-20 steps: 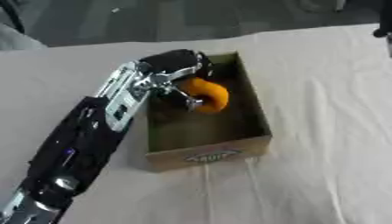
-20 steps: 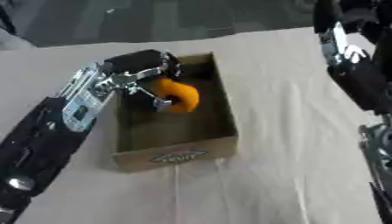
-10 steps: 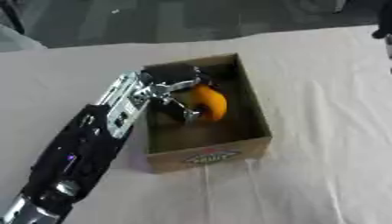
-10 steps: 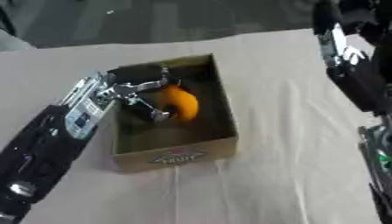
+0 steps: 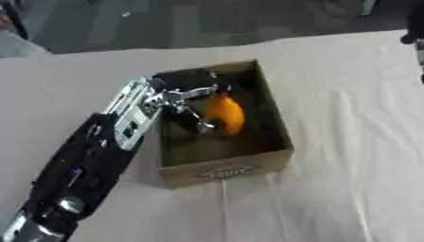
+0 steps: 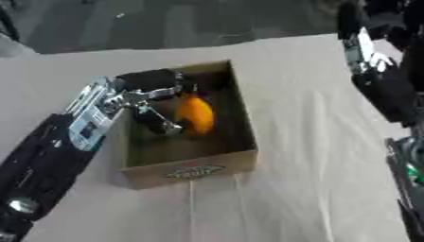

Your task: Pick up objects on the table and place them in the box.

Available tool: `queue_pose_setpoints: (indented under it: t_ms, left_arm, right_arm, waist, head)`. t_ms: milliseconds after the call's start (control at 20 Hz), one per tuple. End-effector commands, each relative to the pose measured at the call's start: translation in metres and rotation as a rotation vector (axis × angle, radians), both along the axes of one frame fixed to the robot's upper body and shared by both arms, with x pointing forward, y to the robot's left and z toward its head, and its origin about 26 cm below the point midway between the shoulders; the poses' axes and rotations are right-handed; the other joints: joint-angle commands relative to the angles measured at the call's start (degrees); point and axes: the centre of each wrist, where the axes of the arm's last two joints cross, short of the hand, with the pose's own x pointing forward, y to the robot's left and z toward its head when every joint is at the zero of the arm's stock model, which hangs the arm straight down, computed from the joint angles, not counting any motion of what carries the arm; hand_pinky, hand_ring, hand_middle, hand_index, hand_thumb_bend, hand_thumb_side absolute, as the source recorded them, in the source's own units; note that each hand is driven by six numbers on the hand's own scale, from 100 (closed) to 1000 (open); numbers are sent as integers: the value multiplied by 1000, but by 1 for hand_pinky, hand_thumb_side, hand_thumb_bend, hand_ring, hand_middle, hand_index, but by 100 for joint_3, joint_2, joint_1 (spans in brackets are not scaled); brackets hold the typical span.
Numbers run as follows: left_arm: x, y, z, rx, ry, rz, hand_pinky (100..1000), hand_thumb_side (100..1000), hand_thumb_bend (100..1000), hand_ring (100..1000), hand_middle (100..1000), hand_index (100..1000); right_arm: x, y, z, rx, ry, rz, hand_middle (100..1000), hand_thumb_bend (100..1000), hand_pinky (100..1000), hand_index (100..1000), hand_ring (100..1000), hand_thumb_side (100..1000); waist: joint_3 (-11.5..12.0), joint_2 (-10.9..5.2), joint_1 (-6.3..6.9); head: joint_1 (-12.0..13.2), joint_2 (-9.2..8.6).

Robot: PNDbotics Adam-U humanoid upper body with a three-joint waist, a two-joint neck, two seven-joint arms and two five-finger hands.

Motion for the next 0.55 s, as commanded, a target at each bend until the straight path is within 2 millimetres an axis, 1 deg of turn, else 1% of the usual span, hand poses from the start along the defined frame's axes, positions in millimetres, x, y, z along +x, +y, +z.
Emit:
queue_pose_setpoints:
  t_ms: [50, 250, 550]
  left_arm:
    - [-6, 8, 24, -36, -66, 0, 687, 100, 223, 763, 765, 915]
    - [-15, 14, 41, -90, -104, -11, 682, 100, 201, 754, 755, 900]
    - [-36, 32, 70, -195, -133, -35, 669, 114, 177, 736, 737, 866]
  right_arm:
    - [-4, -1, 8, 3, -28, 3, 546, 388, 537, 790, 821, 716]
    - [-4, -1, 7, 6, -25, 0, 547, 387, 538, 790, 821, 716]
    - [-4, -2, 6, 9, -25, -6, 548, 386, 539, 790, 821, 715]
  waist:
    - [15, -164, -52]
    - [44, -198, -73]
    - [96, -251, -80]
  head:
    - [9, -47]
    - [6, -46]
    - [-75, -13]
